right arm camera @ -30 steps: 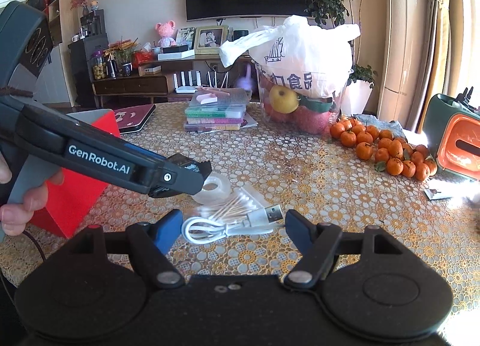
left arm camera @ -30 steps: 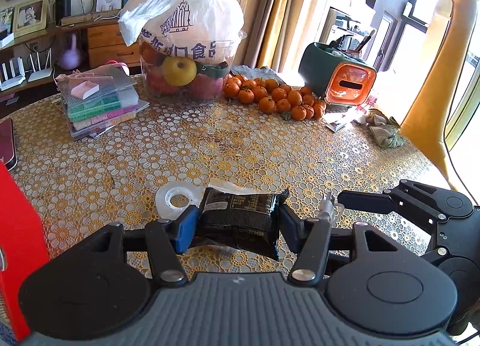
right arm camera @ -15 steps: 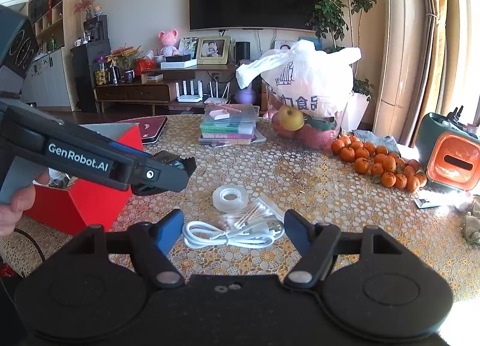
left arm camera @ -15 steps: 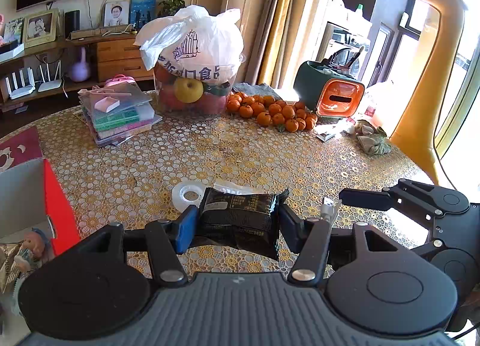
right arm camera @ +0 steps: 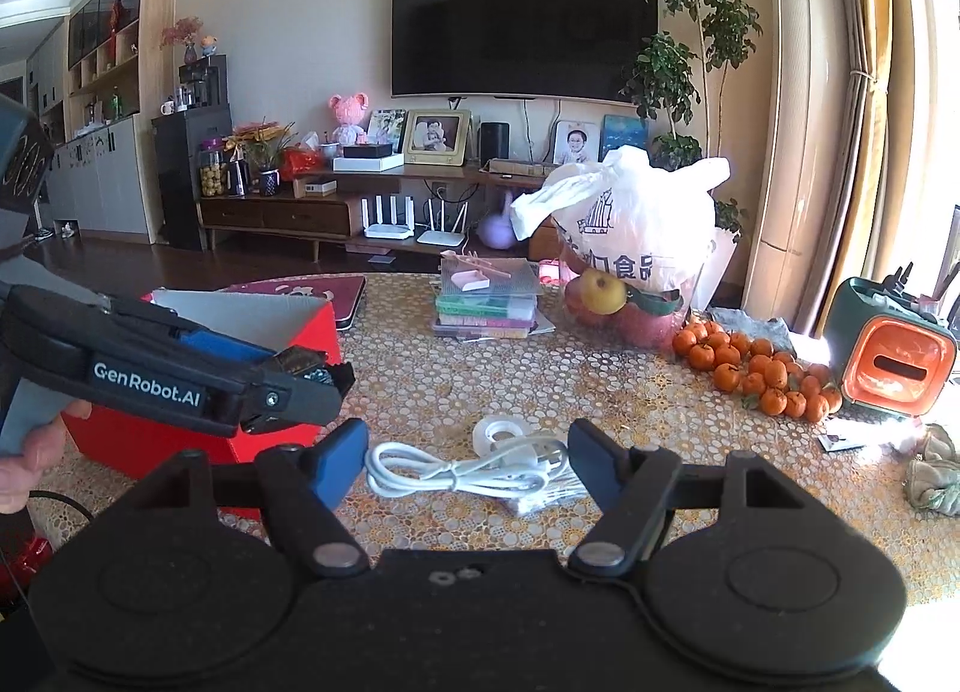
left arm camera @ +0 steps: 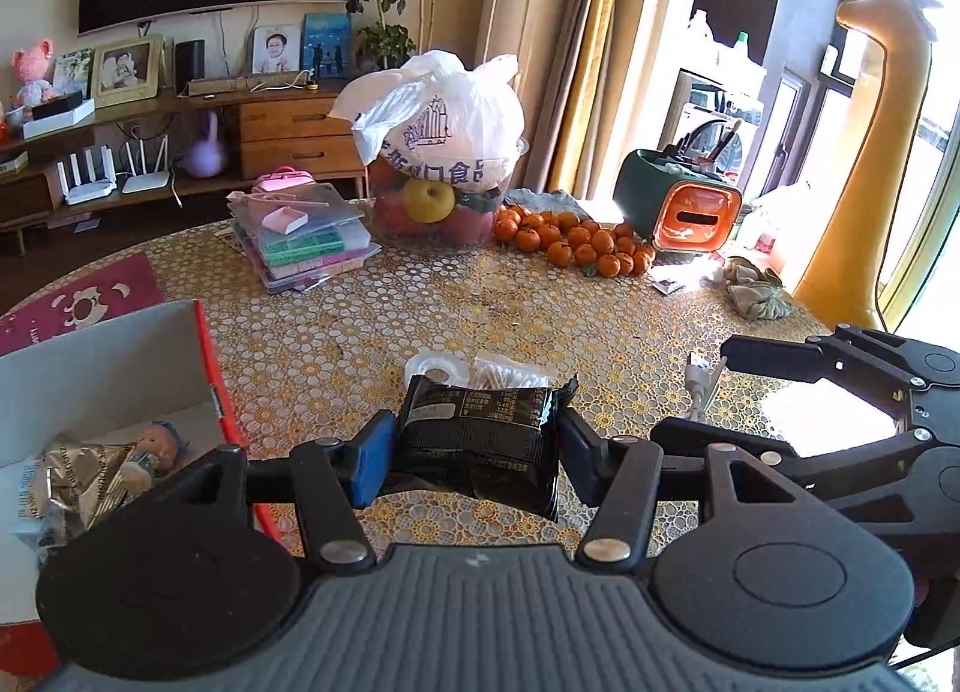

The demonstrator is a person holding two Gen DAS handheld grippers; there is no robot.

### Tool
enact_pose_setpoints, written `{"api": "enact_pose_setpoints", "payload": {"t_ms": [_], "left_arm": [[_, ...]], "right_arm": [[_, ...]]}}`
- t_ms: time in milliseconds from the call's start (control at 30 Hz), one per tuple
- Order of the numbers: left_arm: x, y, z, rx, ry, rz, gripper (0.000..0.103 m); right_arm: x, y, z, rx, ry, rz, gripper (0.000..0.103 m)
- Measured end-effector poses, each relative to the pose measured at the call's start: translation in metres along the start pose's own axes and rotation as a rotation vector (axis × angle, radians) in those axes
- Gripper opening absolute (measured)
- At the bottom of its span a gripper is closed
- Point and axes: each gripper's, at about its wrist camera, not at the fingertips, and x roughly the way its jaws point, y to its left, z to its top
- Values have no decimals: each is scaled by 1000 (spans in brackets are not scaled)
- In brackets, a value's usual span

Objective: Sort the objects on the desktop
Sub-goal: 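Close the right tool on the white USB cable and lift it, then carry the black packet with the left tool while the right tool carries the cable over the box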

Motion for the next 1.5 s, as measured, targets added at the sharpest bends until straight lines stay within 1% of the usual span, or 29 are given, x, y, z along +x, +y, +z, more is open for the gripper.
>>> {"api": "enact_pose_setpoints", "payload": {"t_ms": [167, 367, 767, 1167, 1500], "left_arm": [[-27, 10, -6, -28, -13, 20, 57], [-59, 26, -15, -35, -47, 62, 57], [-109, 74, -40, -75, -83, 144, 57], [-136, 128, -56, -142, -92, 210, 57], [-131, 166, -57, -161, -74, 260, 57]], "right_arm": [[-10, 19, 9, -4, -20, 23, 73], [-15, 53, 22, -47, -44, 63, 73], [-2, 114, 41, -87, -63, 146, 73], [23, 160, 53, -137, -52, 206, 73], [57, 178, 60, -154, -13, 228, 73]]}}
